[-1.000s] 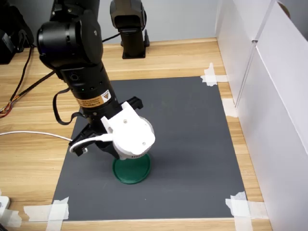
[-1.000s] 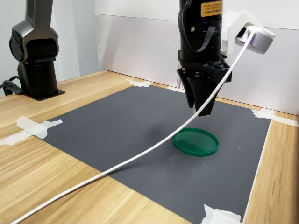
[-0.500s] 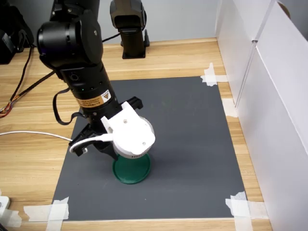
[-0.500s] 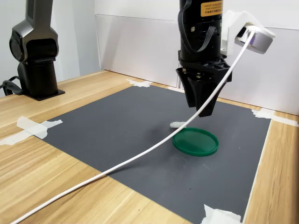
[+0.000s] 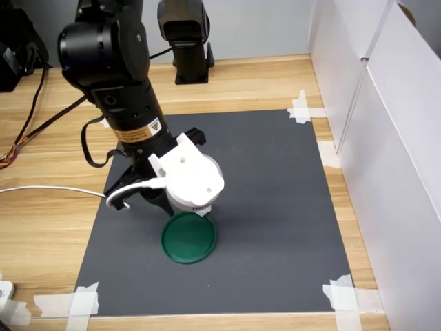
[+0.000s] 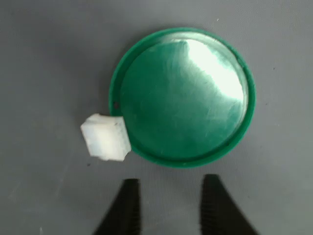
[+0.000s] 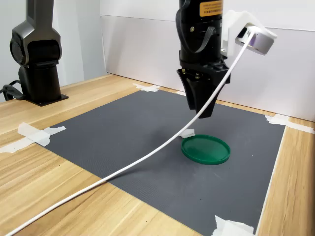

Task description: Grasp a white terminal and put it in the green lid.

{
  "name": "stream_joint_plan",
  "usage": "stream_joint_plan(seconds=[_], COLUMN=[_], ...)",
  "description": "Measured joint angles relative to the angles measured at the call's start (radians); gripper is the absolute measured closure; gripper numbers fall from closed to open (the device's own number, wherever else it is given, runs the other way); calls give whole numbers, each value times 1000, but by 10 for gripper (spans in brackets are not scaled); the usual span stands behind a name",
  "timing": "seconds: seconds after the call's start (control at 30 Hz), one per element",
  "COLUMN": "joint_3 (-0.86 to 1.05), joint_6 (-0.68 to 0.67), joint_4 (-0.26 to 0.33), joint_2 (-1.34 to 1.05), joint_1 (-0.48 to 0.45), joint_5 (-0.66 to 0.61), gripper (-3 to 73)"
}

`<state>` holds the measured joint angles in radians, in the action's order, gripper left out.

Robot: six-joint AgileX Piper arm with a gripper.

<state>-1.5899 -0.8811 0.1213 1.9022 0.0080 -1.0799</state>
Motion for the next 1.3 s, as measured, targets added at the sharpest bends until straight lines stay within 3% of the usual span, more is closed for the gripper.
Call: stream_joint_plan(seconds=[0.13,0.2,0.63,0.73,0.83,1.1,1.2,1.3], joint_3=[35,42,248,291,317,335,335,335], joint_6=[-3,-3,-90,-115,-130,-133,-127,-86], joint_4=[2,12,22,20,20,15,15,13], joint_2=[-49,-74,-197,-203,-204,-204,-204,-204], joint_1=[0,0,2,2,2,44,93,138], joint_5=[10,10,90,132,161,229,227,226], gripper=[647,693,695,637,526,101,20,-7])
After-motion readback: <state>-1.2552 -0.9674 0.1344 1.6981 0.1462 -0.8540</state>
